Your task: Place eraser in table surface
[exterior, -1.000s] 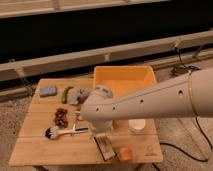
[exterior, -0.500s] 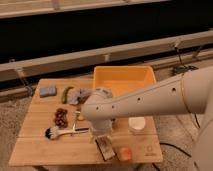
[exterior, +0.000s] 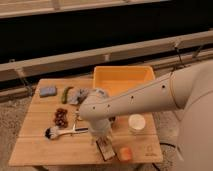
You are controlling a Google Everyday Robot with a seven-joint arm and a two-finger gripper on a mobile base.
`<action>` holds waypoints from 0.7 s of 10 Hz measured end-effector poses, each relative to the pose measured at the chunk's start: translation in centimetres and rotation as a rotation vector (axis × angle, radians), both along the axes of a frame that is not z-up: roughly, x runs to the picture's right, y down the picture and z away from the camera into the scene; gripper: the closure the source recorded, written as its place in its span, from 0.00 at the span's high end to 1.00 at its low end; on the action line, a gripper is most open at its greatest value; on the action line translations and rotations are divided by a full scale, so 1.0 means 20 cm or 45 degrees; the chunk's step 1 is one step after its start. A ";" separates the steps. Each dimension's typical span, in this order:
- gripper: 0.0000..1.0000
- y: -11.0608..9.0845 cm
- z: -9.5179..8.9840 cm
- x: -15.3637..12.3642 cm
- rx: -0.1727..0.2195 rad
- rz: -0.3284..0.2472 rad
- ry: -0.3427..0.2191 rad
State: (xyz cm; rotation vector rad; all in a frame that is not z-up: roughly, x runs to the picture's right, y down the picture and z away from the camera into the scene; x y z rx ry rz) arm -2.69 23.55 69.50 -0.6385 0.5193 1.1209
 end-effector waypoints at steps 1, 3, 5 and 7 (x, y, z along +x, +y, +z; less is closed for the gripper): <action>0.65 0.01 0.01 0.00 -0.011 -0.009 0.003; 0.53 0.03 0.01 0.00 -0.023 -0.037 0.016; 0.34 0.04 0.02 0.00 -0.024 -0.068 0.035; 0.13 0.05 0.01 0.00 -0.031 -0.091 0.050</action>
